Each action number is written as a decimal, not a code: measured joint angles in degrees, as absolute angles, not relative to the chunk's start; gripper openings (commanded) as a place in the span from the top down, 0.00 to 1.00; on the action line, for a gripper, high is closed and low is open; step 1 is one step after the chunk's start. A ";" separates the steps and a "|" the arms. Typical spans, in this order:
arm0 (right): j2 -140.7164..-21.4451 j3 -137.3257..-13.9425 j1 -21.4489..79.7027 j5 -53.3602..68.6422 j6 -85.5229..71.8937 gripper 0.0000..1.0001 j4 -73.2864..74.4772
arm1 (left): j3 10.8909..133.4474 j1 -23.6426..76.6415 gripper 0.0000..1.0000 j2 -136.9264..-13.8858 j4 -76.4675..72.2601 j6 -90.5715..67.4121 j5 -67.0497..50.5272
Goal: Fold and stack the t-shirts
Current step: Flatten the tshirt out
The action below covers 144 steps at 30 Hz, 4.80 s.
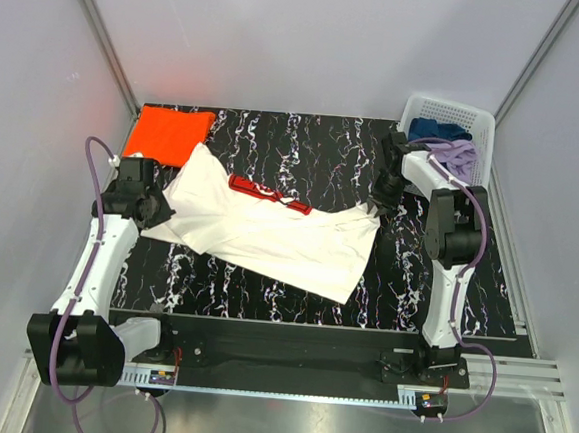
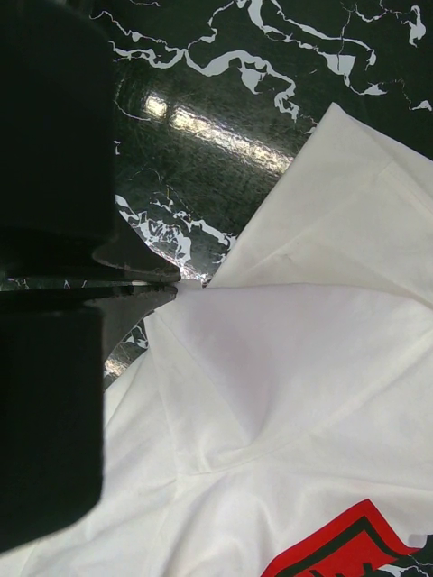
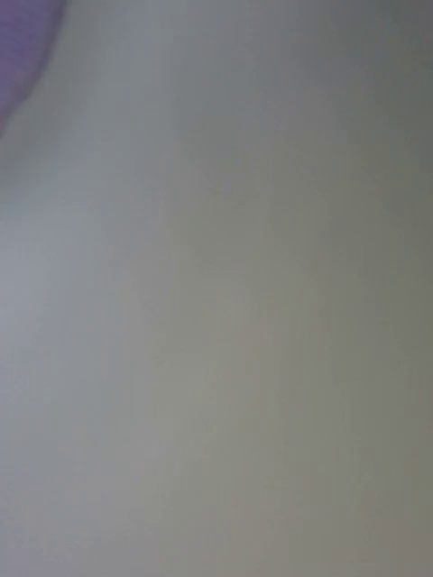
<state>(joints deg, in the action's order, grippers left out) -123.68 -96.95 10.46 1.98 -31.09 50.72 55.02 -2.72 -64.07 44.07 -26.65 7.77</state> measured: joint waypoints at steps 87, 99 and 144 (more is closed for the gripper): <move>-86.54 -55.27 24.97 9.23 -52.64 1.00 42.46 | 51.59 0.99 1.00 -43.86 56.47 -32.10 13.54; -90.85 -54.65 24.97 10.17 -53.15 0.58 33.58 | 51.66 3.29 1.00 -48.58 52.90 -31.20 13.89; -83.22 -45.80 24.82 6.96 -65.93 0.57 29.32 | 52.51 6.79 1.00 -48.97 52.86 -29.95 14.04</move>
<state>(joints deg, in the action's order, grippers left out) -83.22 -45.80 24.82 6.96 -65.93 29.32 52.51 6.79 -48.97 52.86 -29.95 14.04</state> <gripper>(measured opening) 0.440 0.012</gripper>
